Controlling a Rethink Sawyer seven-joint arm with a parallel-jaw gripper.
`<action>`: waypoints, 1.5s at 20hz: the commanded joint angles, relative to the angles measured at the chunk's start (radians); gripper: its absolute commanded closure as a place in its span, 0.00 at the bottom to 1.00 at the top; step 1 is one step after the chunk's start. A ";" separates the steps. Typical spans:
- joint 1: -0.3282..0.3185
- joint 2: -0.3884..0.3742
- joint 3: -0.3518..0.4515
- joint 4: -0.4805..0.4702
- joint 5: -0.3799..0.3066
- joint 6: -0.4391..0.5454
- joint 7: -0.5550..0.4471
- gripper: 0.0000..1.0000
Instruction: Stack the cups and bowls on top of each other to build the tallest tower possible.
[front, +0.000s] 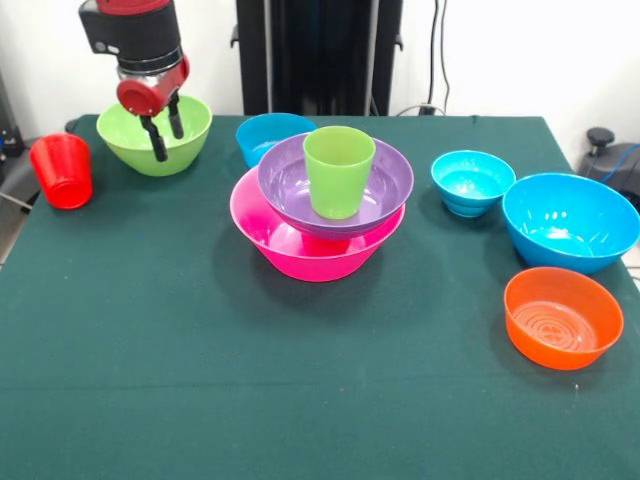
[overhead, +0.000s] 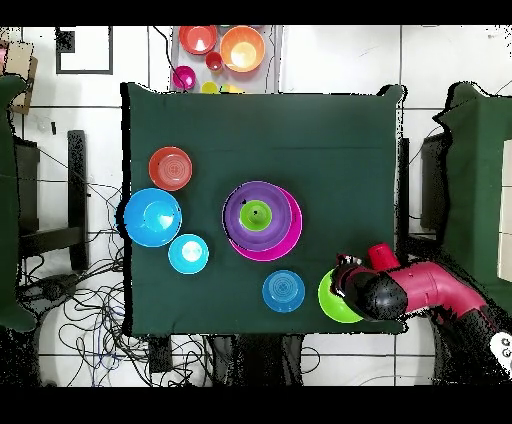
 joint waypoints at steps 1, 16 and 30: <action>0.045 0.024 -0.047 -0.090 -0.065 0.089 -0.326 0.00; 0.099 0.097 -0.126 -0.192 -0.091 0.153 -0.359 0.00; 0.071 0.114 -0.145 -0.173 -0.070 0.144 -0.334 1.00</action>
